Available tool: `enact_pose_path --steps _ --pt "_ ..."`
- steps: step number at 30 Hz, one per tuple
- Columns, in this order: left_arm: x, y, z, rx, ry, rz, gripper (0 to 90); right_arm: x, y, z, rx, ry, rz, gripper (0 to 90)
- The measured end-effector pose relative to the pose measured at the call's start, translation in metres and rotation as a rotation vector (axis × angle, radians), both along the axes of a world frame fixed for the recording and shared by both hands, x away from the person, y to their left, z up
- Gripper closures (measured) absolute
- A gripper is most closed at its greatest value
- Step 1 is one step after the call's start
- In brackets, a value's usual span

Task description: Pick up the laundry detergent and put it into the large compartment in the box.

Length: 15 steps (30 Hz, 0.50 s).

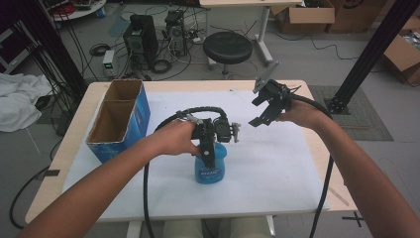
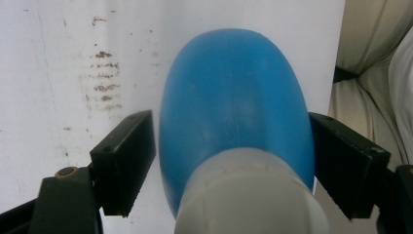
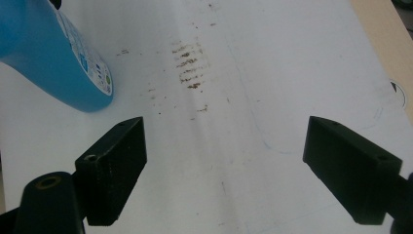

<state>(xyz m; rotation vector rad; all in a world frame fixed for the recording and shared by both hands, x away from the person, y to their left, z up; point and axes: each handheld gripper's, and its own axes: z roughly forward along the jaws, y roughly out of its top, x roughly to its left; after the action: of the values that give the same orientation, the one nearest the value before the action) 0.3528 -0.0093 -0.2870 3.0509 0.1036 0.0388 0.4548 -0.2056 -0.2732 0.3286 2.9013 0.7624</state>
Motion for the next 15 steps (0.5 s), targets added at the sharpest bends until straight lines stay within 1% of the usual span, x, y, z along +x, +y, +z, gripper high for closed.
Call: enact_pose_path --steps 7,15 --pt "-0.0003 0.0004 -0.0006 0.004 0.004 -0.003 27.5 0.0 0.0015 -0.0002 0.002 -0.001 0.005 15.9" --pt "0.0017 0.0017 -0.0008 0.006 -0.003 0.005 29.1 0.0 0.0008 -0.0002 0.006 -0.001 0.008 15.9"
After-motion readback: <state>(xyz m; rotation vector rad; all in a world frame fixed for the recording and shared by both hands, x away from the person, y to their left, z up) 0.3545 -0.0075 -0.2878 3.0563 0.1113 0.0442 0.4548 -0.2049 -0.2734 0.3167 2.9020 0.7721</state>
